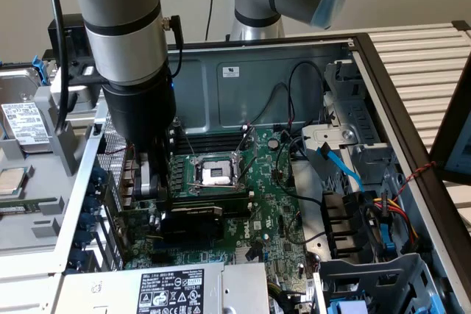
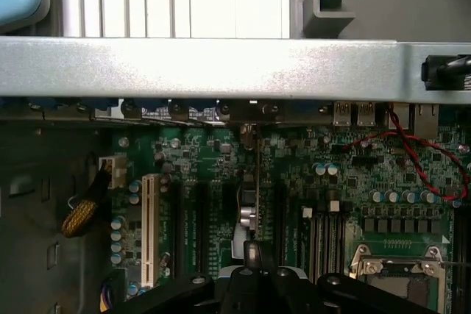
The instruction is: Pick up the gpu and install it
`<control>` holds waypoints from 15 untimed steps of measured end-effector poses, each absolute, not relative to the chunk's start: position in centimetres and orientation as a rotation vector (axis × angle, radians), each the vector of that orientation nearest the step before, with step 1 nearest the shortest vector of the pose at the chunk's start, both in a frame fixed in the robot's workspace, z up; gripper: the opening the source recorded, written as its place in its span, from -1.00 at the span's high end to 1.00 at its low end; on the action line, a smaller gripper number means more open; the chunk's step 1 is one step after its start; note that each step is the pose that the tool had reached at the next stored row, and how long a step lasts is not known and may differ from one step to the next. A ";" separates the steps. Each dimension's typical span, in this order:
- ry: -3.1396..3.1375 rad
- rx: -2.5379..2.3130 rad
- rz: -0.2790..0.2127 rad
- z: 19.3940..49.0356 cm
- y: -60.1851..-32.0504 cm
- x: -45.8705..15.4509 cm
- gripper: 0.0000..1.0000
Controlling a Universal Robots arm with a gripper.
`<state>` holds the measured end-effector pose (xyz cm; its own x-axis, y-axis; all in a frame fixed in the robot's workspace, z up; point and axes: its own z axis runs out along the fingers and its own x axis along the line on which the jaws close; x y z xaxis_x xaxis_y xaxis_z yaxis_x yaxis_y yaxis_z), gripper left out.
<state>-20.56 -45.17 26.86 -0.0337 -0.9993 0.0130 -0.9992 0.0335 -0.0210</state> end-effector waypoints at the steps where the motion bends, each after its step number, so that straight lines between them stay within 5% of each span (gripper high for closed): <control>1: 2.255 -2.180 -0.038 26.9 -45.2 -20.6 0.79; 15: 2.260 -2.174 -0.039 26.8 -45.2 -20.6 0.79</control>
